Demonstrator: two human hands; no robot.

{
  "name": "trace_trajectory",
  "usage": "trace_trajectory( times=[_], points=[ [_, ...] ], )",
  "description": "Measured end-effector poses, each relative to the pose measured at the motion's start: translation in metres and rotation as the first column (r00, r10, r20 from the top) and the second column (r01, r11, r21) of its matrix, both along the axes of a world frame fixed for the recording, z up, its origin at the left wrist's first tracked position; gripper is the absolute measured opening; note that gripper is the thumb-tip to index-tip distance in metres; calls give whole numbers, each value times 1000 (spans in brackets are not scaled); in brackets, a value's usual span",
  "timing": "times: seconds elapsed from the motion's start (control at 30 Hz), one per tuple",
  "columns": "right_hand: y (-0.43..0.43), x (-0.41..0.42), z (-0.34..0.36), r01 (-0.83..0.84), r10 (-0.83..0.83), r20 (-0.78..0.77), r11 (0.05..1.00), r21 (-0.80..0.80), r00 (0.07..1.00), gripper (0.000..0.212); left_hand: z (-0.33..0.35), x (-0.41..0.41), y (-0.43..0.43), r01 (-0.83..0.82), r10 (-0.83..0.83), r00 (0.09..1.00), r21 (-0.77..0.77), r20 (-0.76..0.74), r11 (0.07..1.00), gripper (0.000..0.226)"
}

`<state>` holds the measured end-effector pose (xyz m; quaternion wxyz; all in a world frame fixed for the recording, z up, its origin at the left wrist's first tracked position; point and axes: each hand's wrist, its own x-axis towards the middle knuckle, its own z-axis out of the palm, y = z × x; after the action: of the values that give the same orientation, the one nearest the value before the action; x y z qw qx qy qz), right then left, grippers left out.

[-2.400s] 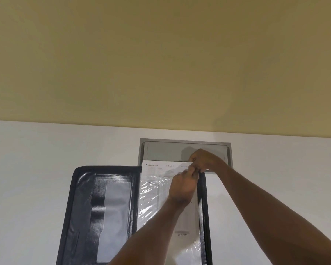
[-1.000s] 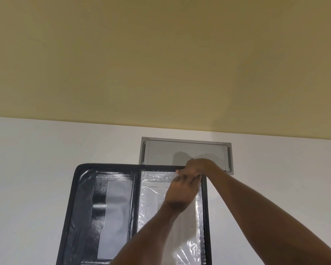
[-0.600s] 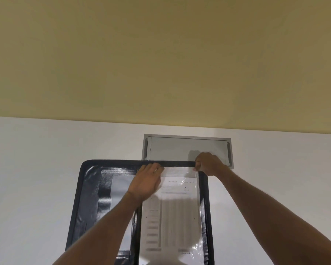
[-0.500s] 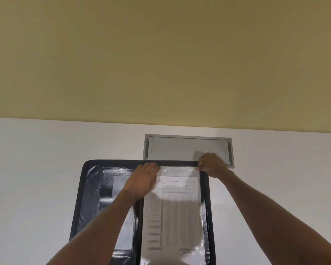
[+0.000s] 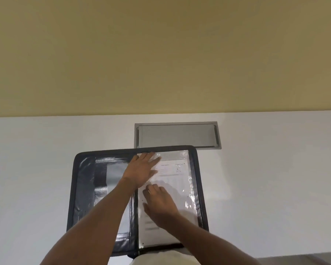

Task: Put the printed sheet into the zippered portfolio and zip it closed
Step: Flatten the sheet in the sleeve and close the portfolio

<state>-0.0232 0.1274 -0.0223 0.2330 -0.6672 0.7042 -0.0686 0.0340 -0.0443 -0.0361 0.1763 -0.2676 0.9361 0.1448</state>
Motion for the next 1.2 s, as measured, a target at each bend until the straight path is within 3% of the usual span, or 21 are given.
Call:
trace_trajectory(
  times=[0.13, 0.23, 0.43, 0.57, 0.67, 0.8, 0.87, 0.97, 1.2],
  points=[
    [42, 17, -13, -4, 7, -37, 996, 87, 999, 64, 4, -3, 9, -7, 9, 998, -32, 60, 999, 71],
    [65, 1, -15, 45, -31, -117, 992, 121, 993, 63, 6, 2, 14, -15, 16, 996, -10, 84, 1000, 76],
    [113, -28, -8, 244, -193, -199, 932, 270, 961, 68, 11, 39, 12, -107, 109, 992, 39, -56, 994, 70],
    [139, -30, -2, 355, -289, -255, 895, 271, 923, 70, 10, 88, 7, -263, 260, 960, -11, -101, 965, 69],
    [158, -31, -2, 369, -298, -282, 896, 246, 912, 62, 8, 135, 6, -479, 476, 873, -13, -104, 878, 66],
    [173, -33, 0, 365, -285, -287, 887, 282, 914, 66, 2, 184, 15, -747, 755, 649, 105, -94, 656, 66],
    [173, -32, 2, 381, -303, -285, 881, 280, 910, 67, 1, 200, 22, -779, 790, 604, 134, -104, 613, 65],
    [172, -33, 1, 390, -317, -268, 874, 289, 910, 70, 3, 210, 31, -776, 783, 613, 105, -101, 622, 63],
    [168, -28, -3, 421, -344, -271, 851, 314, 899, 74, 10, 213, 46, -918, 926, 367, 126, -94, 376, 53]
  ],
)
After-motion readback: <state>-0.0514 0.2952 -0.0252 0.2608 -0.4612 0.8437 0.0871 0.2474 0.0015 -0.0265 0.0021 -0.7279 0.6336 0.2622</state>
